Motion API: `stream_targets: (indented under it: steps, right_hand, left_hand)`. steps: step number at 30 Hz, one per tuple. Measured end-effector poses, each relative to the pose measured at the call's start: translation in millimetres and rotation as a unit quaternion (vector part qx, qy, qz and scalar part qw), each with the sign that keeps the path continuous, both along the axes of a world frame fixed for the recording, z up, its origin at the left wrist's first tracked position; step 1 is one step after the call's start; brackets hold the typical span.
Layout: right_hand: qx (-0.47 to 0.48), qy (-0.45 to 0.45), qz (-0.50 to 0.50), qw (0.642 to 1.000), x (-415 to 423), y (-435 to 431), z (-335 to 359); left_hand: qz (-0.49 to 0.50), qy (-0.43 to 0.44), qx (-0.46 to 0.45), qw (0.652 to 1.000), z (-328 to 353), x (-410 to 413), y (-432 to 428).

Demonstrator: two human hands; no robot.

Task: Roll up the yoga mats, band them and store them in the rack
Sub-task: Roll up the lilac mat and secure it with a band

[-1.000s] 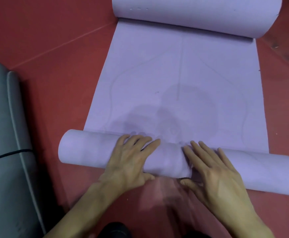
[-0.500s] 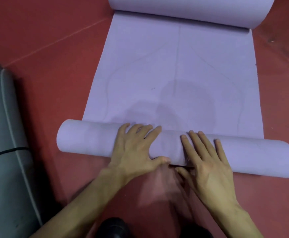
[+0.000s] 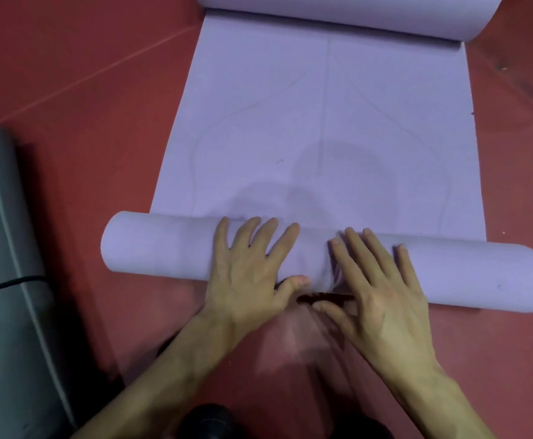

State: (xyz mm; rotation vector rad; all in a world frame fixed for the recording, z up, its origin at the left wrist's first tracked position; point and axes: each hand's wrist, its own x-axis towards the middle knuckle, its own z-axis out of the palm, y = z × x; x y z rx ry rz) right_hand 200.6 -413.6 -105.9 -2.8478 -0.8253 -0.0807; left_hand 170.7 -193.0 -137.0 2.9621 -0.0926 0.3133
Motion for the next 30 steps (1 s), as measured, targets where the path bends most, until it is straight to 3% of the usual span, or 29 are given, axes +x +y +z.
stream_targets:
  steps: [4, 8, 13, 17, 20, 26, 30]
  right_hand:
    - [-0.002, -0.006, -0.005, 1.0, 19, 4, 0]
    - [-0.002, 0.003, -0.004, 1.0, 25, 5, 3]
    - [-0.01, 0.009, 0.013, 1.0, 29, 7, 6]
    - [-0.074, 0.036, 0.031, 0.996, 47, 12, 8]
    - [-0.054, 0.033, 0.026, 0.998, 53, 16, 13]
    - [-0.013, 0.055, 0.023, 0.998, 17, -11, 20]
    - [-0.039, 0.078, 0.019, 0.996, -5, -21, 12]
  left_hand:
    - [0.023, 0.01, -0.039, 0.999, 4, 20, 2]
    - [0.013, -0.047, -0.038, 0.998, -6, 6, 0]
    - [-0.001, -0.028, -0.042, 0.999, -6, 12, 10]
    - [0.002, -0.002, -0.072, 0.997, 3, 31, 15]
    - [-0.002, 0.01, -0.082, 0.997, 8, 37, 18]
    - [-0.028, 0.024, -0.08, 0.996, 15, 6, -4]
    - [-0.038, 0.006, -0.095, 0.995, 7, -13, -9]
